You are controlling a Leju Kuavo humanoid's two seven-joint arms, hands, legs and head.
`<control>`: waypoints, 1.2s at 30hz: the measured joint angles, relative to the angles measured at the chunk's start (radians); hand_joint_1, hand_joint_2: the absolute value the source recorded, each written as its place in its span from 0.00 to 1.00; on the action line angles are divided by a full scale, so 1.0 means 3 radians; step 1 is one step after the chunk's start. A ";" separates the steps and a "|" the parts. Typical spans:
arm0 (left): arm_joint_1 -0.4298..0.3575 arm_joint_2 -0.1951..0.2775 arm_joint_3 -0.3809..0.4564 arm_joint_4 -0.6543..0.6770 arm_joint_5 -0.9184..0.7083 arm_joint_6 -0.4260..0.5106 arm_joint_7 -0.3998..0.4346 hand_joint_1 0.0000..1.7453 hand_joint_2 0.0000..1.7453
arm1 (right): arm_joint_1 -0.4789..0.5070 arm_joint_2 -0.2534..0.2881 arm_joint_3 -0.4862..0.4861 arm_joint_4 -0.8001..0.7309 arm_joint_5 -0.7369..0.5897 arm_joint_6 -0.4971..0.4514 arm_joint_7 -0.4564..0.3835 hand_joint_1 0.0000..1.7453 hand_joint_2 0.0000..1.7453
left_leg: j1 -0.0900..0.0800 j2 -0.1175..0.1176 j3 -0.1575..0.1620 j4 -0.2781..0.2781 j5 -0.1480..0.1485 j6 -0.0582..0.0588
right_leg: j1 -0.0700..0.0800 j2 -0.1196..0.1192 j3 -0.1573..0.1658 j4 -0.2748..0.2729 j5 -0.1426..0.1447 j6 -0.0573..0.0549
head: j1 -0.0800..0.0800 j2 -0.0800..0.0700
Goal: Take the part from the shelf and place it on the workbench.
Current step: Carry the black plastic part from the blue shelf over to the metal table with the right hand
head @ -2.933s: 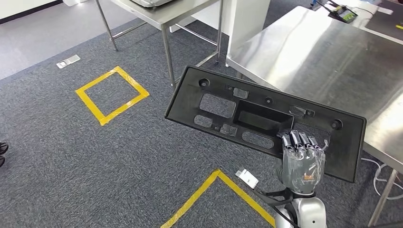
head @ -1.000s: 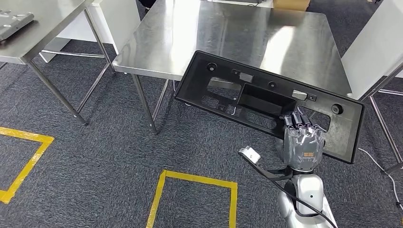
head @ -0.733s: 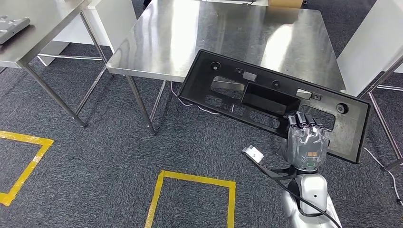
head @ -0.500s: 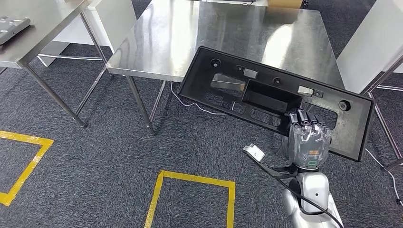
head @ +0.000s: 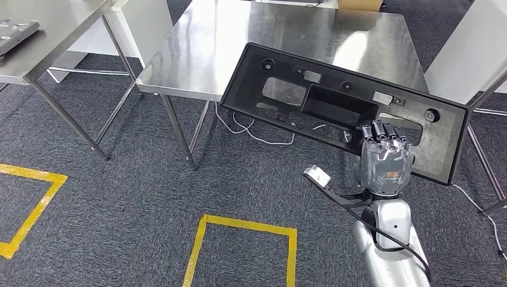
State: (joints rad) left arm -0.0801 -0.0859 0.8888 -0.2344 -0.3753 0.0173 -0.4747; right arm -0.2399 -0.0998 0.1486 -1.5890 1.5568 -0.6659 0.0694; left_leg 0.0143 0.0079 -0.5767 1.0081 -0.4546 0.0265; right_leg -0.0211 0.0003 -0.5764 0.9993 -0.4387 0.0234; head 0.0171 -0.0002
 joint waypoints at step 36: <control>-0.0029 -0.0023 0.0042 0.0018 -0.0005 -0.0092 -0.0042 0.00 1.00 | -0.0140 -0.0175 0.0054 0.0273 -0.0153 -0.0063 -0.0077 1.00 1.00 | -0.0052 0.0011 -0.0067 -0.0071 0.0132 0.0146 | 0.0091 0.0035 -0.0125 0.0353 -0.0238 -0.0046 | -0.0016 0.0000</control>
State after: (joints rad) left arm -0.0888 -0.0928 0.9014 -0.2289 -0.3768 -0.0104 -0.4873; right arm -0.2819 -0.1523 0.1648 -1.5072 1.5108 -0.6847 0.0464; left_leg -0.0013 0.0113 -0.5968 0.9866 -0.4150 0.0702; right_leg 0.0063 0.0107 -0.6140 1.1051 -0.5100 0.0095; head 0.0124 -0.0001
